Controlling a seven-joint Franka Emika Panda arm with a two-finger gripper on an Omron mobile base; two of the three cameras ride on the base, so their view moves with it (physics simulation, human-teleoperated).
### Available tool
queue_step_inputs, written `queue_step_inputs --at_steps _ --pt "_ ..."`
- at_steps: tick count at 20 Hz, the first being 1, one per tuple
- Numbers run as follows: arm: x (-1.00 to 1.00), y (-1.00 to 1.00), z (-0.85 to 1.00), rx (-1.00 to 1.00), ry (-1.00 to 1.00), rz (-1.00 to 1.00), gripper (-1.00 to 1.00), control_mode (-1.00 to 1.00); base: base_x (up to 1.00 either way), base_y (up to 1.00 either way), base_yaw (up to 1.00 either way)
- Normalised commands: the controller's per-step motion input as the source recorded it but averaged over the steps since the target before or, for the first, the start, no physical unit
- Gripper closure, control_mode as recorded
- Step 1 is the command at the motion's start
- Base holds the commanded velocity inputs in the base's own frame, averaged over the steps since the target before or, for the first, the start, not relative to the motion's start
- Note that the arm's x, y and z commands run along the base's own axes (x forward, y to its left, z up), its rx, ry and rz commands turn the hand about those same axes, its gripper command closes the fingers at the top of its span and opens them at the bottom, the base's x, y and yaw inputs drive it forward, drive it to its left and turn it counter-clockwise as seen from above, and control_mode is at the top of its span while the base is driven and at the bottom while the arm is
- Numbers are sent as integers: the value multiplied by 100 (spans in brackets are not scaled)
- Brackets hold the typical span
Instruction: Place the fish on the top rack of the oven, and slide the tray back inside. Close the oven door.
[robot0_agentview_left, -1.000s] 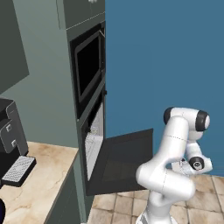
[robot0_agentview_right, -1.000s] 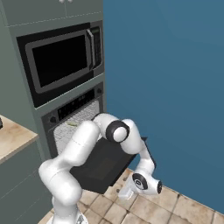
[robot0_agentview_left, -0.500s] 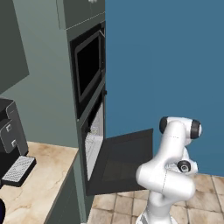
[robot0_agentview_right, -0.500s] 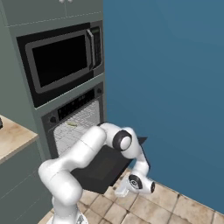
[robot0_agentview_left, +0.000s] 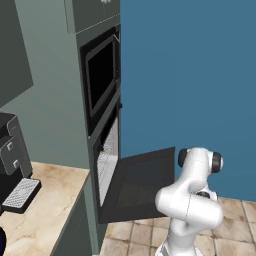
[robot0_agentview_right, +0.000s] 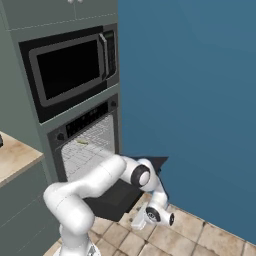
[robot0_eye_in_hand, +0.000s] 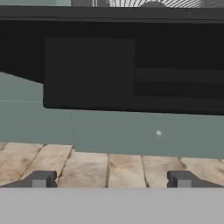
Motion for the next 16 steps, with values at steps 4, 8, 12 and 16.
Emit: queue_step_inputs --at_steps 4,8,12,16 --pt "56 0 -73 2 0 0 -100 -100 0 0 0" --pt "74 19 -65 9 -3 0 -100 -100 0 0 0" --pt "53 50 -17 17 0 0 -100 -100 0 0 0" --pt "28 64 24 17 0 3 -100 -100 0 0 0"
